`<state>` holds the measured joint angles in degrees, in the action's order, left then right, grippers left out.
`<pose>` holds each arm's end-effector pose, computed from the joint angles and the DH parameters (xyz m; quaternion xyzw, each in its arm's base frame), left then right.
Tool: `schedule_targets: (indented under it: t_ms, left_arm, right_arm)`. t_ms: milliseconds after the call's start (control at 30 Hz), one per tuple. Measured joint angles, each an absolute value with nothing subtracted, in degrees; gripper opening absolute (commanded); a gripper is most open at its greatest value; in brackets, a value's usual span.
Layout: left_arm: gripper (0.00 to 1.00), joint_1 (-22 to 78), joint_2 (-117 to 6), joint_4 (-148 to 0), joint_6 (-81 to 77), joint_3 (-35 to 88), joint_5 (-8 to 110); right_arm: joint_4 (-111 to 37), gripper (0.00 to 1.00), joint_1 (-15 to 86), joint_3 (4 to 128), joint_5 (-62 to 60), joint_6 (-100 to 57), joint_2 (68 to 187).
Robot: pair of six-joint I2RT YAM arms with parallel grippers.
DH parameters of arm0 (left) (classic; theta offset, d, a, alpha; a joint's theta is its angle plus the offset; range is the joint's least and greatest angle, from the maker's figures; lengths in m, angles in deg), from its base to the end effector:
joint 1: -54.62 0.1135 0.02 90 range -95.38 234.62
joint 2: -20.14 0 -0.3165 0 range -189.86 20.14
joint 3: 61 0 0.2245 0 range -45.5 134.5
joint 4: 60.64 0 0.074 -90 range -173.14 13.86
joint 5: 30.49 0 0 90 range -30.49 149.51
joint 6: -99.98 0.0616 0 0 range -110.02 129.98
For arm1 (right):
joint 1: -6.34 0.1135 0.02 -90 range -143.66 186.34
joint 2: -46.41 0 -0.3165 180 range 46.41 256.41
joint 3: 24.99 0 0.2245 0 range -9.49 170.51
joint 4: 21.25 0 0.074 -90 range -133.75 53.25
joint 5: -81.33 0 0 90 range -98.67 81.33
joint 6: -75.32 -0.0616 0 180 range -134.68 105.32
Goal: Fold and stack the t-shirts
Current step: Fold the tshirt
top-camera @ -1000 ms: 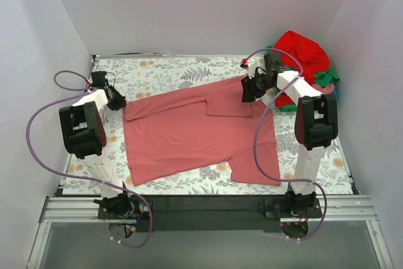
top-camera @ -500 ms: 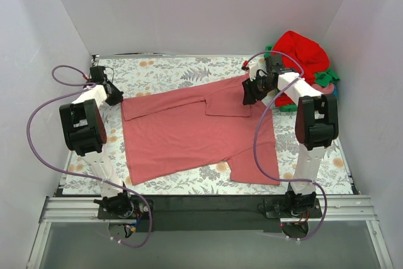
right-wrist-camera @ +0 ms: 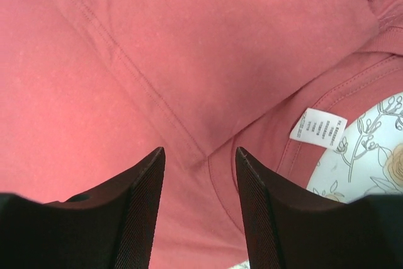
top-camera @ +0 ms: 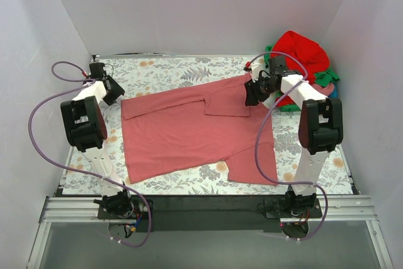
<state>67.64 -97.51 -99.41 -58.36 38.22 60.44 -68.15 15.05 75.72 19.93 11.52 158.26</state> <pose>0.4414 0.1031 0.2089 -0.6270 0.7260 -0.1242 0.2537 0.4165 0.0936 0.2552 -0.3443 0.8683 0.1941 0.2998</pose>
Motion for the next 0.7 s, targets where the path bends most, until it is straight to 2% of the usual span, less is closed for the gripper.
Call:
schedule_targets:
  t_ms: [167,267,300,467,500,700]
  left_arm:
    - [0.51,67.9,-94.5,-99.8,-58.4,38.2,60.6]
    - [0.57,68.0,-87.0,-99.5,-58.4,33.0,59.0]
    - [0.62,68.0,-84.6,-98.8,-58.4,31.0,58.2]
    - [0.68,68.2,-69.6,-97.0,-58.6,21.0,50.6]
    - [0.72,68.2,-68.0,-96.9,-58.8,19.9,49.1]
    - [0.75,66.6,-61.5,-96.9,-58.8,14.4,39.6]
  right_arm:
    - [-68.2,0.57,14.7,71.8,21.4,14.0,153.0]
    - [-68.4,0.57,14.7,68.0,23.8,16.2,148.8]
    - [-68.5,0.57,14.7,66.6,24.8,17.1,147.4]
    - [-69.4,0.58,14.6,60.0,29.3,21.1,140.9]
    - [-69.5,0.58,14.6,58.7,30.2,21.9,139.7]
    - [-69.9,0.59,14.6,53.4,34.3,25.1,133.5]
